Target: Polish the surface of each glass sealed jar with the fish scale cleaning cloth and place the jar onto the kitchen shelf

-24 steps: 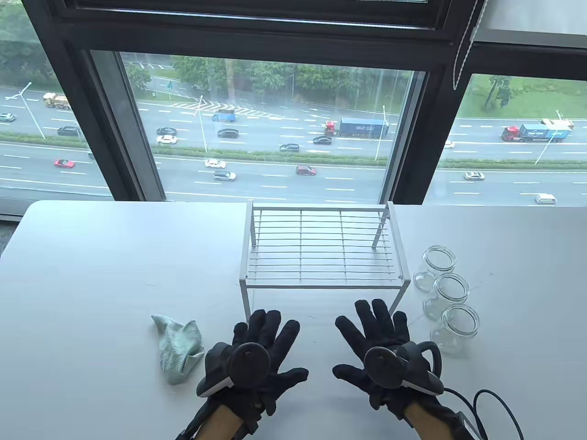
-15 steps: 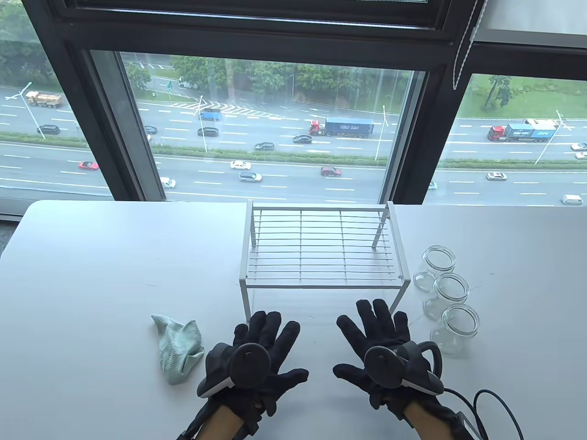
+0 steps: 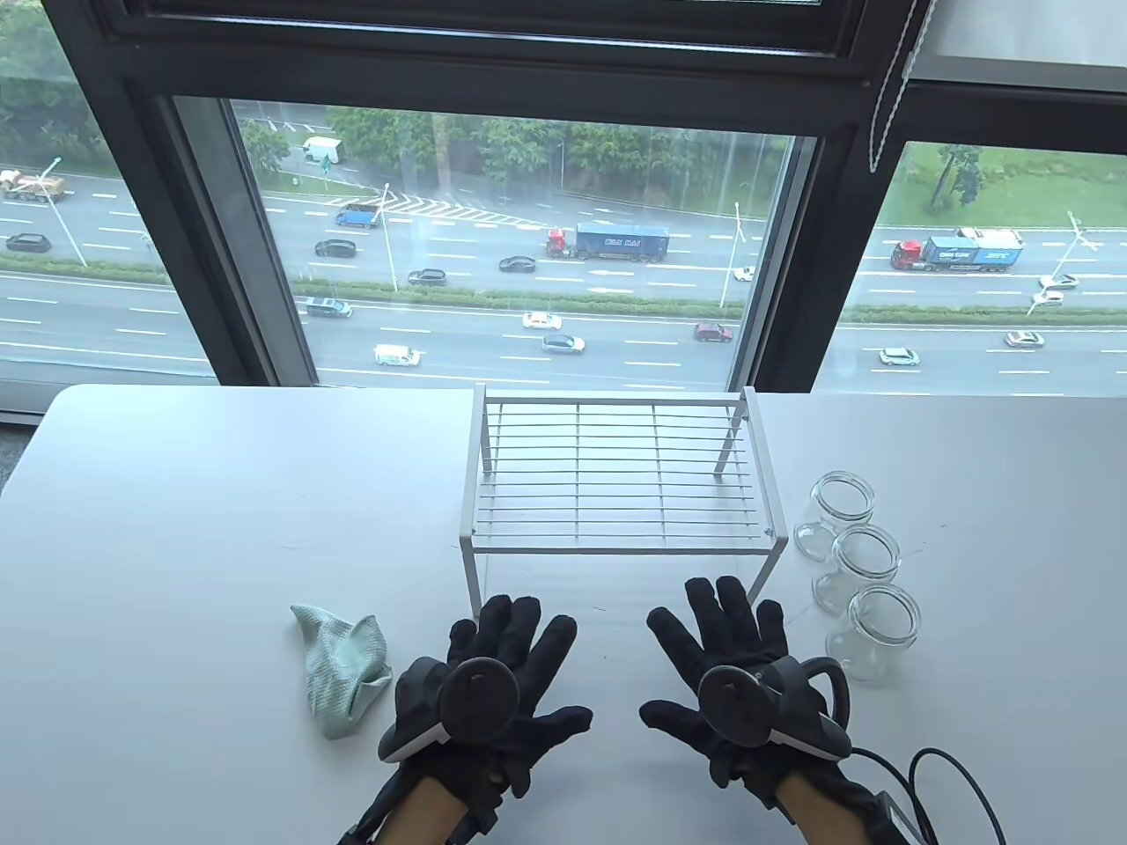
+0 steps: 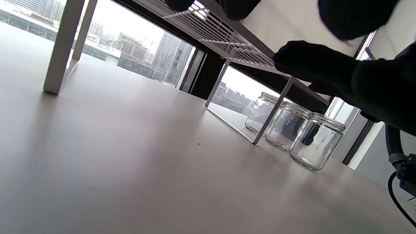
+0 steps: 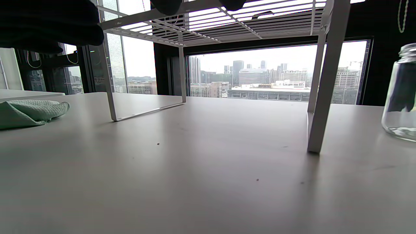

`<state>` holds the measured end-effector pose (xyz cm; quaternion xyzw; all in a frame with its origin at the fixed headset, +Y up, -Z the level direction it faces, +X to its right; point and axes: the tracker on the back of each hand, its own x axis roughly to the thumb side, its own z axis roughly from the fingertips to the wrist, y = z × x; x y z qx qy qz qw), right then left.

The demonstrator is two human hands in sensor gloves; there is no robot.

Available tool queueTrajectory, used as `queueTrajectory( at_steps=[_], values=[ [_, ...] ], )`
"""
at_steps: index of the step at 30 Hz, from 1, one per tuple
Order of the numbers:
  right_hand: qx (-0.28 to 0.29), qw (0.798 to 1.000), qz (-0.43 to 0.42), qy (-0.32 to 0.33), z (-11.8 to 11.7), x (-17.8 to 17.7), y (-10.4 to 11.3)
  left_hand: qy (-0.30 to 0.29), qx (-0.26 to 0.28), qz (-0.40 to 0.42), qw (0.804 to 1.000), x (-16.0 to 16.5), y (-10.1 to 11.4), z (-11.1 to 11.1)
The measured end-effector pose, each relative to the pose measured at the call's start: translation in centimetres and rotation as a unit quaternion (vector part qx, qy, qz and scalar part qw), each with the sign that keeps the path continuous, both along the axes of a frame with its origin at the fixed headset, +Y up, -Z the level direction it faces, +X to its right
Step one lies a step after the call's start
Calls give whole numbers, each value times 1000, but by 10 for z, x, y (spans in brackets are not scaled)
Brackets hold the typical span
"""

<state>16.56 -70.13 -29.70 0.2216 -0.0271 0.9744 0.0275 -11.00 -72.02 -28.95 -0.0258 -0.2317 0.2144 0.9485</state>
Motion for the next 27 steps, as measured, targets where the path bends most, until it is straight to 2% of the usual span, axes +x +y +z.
queueTrajectory(
  at_steps=[9,17,22,27],
  values=[
    [2,1000,-1,1,2,-3,0,49,-3,25,999,-22,3,-7],
    [3,1000,1,5,5,-5,0,154,-34,58,986,-80,0,-21],
    [2,1000,1,2,5,-5,0,217,-96,76,968,-119,-11,-25],
    [-9,1000,3,1,5,-5,-1,282,-179,67,940,-151,-32,-27]
  ],
)
